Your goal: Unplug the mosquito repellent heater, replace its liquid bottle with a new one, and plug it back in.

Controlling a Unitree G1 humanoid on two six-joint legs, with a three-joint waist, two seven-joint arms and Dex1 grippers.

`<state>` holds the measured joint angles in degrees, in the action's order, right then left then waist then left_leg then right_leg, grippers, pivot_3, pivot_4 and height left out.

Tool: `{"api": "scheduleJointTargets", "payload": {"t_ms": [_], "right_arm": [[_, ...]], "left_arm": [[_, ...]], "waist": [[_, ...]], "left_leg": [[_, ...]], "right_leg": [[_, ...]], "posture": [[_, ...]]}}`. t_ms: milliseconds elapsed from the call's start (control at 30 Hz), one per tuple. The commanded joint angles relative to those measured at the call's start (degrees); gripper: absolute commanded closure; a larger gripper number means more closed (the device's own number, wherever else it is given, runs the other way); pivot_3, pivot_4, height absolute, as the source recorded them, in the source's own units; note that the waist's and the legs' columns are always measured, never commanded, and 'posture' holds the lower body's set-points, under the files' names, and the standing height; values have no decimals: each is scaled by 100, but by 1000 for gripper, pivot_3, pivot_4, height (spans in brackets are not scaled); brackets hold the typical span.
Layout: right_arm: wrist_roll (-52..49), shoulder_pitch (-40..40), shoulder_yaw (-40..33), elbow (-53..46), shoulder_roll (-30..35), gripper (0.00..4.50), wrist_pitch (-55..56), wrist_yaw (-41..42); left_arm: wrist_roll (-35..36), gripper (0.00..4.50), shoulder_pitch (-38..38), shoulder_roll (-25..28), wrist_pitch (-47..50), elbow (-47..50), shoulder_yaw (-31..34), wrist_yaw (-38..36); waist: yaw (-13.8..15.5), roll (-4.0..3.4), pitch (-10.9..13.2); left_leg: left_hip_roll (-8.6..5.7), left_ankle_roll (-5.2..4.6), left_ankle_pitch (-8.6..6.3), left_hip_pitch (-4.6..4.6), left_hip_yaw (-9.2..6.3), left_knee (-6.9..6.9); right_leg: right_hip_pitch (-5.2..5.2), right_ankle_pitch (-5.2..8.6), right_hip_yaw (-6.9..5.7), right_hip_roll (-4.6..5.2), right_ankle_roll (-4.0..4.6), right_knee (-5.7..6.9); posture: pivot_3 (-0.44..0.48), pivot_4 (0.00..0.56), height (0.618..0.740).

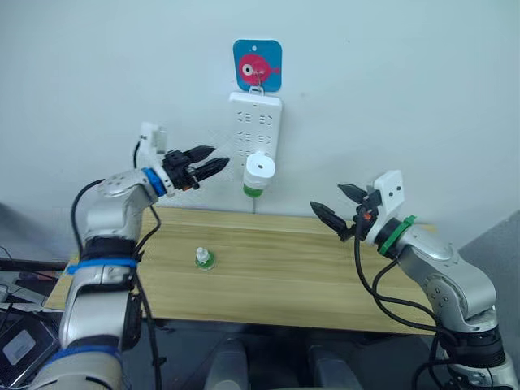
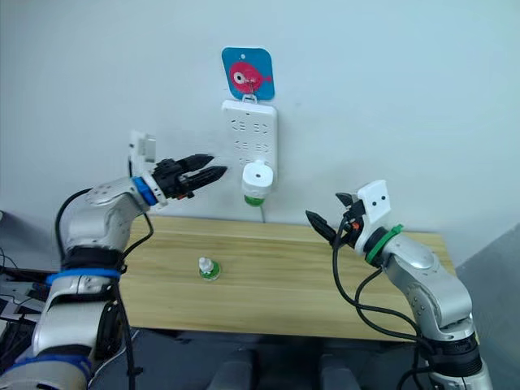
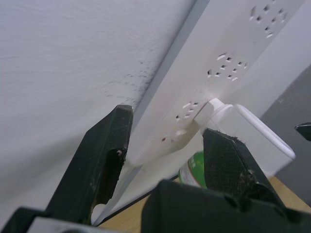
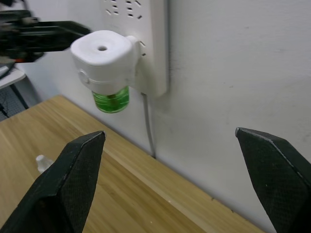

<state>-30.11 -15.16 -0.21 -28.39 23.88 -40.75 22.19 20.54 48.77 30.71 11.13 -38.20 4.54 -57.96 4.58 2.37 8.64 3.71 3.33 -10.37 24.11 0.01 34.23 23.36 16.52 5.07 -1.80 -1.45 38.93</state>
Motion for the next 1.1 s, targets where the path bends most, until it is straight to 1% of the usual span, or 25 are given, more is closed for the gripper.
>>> {"api": "scheduleJointTargets", "payload": {"t_ms": [33,133,200,267,333,500,633,767,800,833,933,1000,1100], "right_arm": [[-106,-118,-45,-379,-60,0,-104,-100],[-113,-12,-138,-519,-81,0,-223,-238],[-116,55,-187,-604,-75,0,-284,-296],[-121,155,-241,-691,-75,0,-329,-368],[-123,251,-272,-779,-77,0,-370,-421],[-141,390,-307,-899,-133,0,-436,-536],[-137,448,-359,-898,-217,0,-451,-624],[-145,453,-379,-915,-246,0,-477,-674],[-154,446,-378,-939,-255,0,-501,-691],[-185,422,-387,-972,-279,0,-551,-727],[-235,284,-349,-1092,-377,0,-767,-915],[-179,156,-191,-1187,-461,0,-929,-1069],[-24,-298,146,-1245,-790,0,-1251,-1497]], "left_arm": [[-398,1732,711,-177,-749,-1006,-139,-195],[-660,1732,1200,-364,-1227,-1811,-211,-306],[-763,1732,1381,-426,-1422,-2125,-214,-416],[-851,1732,1539,-501,-1551,-2343,-244,-646],[-903,1732,1655,-576,-1593,-2441,-294,-1018],[-1027,1732,1873,-715,-1576,-2537,-393,-1717],[-1006,1732,2054,-834,-1465,-2593,-322,-1911],[-998,1732,2110,-870,-1400,-2607,-279,-2032],[-992,2101,2101,-859,-1384,-2607,-261,-2056],[-983,2280,2086,-840,-1332,-2600,-250,-2115],[-986,3106,2056,-799,-1225,-2578,-208,-2200],[-991,3116,2049,-797,-1188,-2566,-165,-2184],[-1021,3116,2054,-811,-1168,-2573,-153,-2137]], "waist": [[-11,0,20],[-15,1,66],[5,-4,94],[3,-19,118],[-11,-20,136],[-37,-21,154],[-55,-24,158],[-102,-28,160],[-115,-28,160],[-125,-28,160],[-168,-28,160],[-183,-30,161],[-201,-33,164]], "left_leg": [[0,0,0,6,-6,5],[0,-2,-1,23,-8,15],[0,-2,-1,26,-20,27],[-1,-2,-1,51,-50,54],[-6,-2,0,69,-68,75],[-9,-1,0,80,-87,80],[-8,-2,0,90,-125,76],[-8,-2,0,92,-137,73],[-9,-2,0,92,-137,73],[-9,-2,0,93,-138,73],[-8,-2,0,94,-141,73],[-8,-2,0,94,-141,72],[-7,-2,0,94,-145,72]], "right_leg": [[2,0,-5,-1,0,0],[10,-4,-6,-2,5,1],[9,-3,-16,-2,4,7],[10,2,-35,-5,-5,8],[9,1,-44,-5,-28,7],[9,0,-58,-5,-28,5],[8,-7,-95,-9,-2,7],[5,-6,-105,-11,-1,8],[5,-6,-106,-11,-1,8],[5,-6,-106,-11,-1,8],[4,-6,-108,-11,-1,8],[4,-6,-109,-11,-1,9],[4,-6,-112,-11,1,10]], "posture": [[222,174,740],[197,182,740],[180,188,740],[171,190,740],[158,191,740],[142,192,740],[140,191,740],[136,188,740],[135,186,740],[135,186,740],[135,186,740],[138,184,740],[141,184,740]]}}
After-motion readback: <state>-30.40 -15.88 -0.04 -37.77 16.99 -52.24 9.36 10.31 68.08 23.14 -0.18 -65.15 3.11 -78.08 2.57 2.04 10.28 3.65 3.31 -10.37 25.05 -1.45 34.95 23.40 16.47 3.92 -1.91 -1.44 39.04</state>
